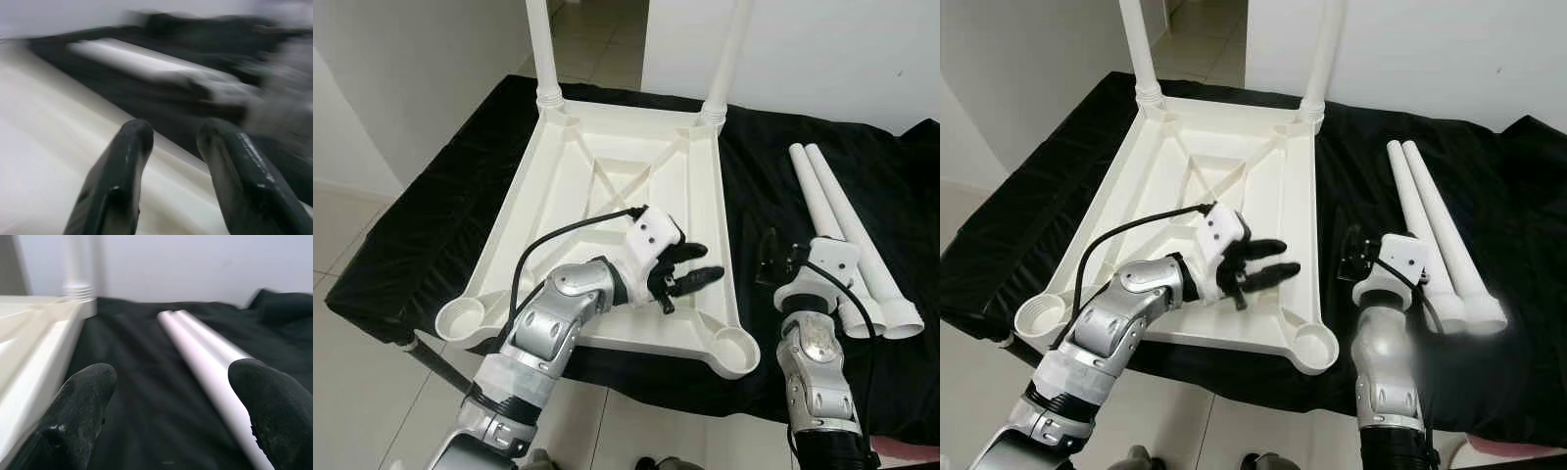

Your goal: Building children table

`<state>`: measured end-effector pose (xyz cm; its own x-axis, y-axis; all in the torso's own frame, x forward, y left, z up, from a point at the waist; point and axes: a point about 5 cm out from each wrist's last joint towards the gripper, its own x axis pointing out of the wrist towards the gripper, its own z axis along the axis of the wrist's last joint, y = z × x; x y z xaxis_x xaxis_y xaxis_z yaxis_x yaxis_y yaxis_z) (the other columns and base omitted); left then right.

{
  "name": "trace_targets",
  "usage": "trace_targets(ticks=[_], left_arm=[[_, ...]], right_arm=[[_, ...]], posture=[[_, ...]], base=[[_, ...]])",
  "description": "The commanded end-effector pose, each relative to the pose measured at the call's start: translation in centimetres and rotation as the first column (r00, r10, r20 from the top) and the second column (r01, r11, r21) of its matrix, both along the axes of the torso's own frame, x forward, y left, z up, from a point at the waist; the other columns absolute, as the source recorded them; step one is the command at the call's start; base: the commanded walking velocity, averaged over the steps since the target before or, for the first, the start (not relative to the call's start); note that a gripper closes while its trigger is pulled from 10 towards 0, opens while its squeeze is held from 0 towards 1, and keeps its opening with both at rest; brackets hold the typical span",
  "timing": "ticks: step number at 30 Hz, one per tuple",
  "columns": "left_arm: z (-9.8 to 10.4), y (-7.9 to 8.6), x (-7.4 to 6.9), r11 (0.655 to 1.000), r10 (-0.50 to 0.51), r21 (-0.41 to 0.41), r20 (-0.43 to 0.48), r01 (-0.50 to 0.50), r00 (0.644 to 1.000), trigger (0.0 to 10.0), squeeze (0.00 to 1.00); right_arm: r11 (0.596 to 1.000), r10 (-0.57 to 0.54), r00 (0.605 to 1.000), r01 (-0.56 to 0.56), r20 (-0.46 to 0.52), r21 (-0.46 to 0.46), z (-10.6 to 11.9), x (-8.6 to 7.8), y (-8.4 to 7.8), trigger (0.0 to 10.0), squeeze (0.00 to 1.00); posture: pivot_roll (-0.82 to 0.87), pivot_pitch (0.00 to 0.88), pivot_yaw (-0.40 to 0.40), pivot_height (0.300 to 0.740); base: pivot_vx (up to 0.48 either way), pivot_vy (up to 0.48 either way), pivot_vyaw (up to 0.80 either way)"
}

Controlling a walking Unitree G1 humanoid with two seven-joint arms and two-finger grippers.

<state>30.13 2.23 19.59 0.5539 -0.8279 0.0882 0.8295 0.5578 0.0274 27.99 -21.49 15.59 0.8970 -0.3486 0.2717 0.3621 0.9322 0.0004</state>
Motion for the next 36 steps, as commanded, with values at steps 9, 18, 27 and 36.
trace_targets(ticks=[9, 18, 27, 36], left_arm=[[0.0, 1.6, 1.3, 0.991, 0.123, -0.049, -0.058, -0.125, 0.991, 10.0, 0.0], [-0.5, 1.6, 0.3, 0.985, 0.161, -0.053, -0.098, -0.166, 0.982, 10.0, 0.0], [-0.5, 1.6, 0.4, 0.983, 0.165, -0.056, -0.125, -0.173, 0.978, 10.0, 0.0], [-0.1, 1.4, 0.5, 0.986, 0.16, -0.036, -0.107, -0.165, 0.981, 10.0, 0.0]], right_arm=[[0.993, -0.115, 0.993, 0.116, 0.027, -0.015, 0.7, -1.3, -1.2, 10.0, 0.0], [0.974, -0.227, 0.974, 0.227, -0.012, 0.008, -0.2, -2.9, -3.6, 10.0, 0.33], [0.973, -0.221, 0.971, 0.226, -0.09, 0.044, -1.5, -4.1, -4.9, 10.0, 0.0], [0.987, -0.1, 0.983, 0.117, -0.156, 0.108, -3.1, -3.9, -5.4, 10.0, 0.0]], posture=[[-0.06, 0.131, -0.008, 0.74], [-0.06, 0.106, -0.005, 0.74], [-0.06, 0.085, -0.001, 0.74], [-0.06, 0.079, 0.004, 0.74]], base=[[0.0, 0.0, 0.0], [0.0, 0.0, 0.0], [0.0, 0.0, 0.0], [0.0, 0.0, 0.0]])
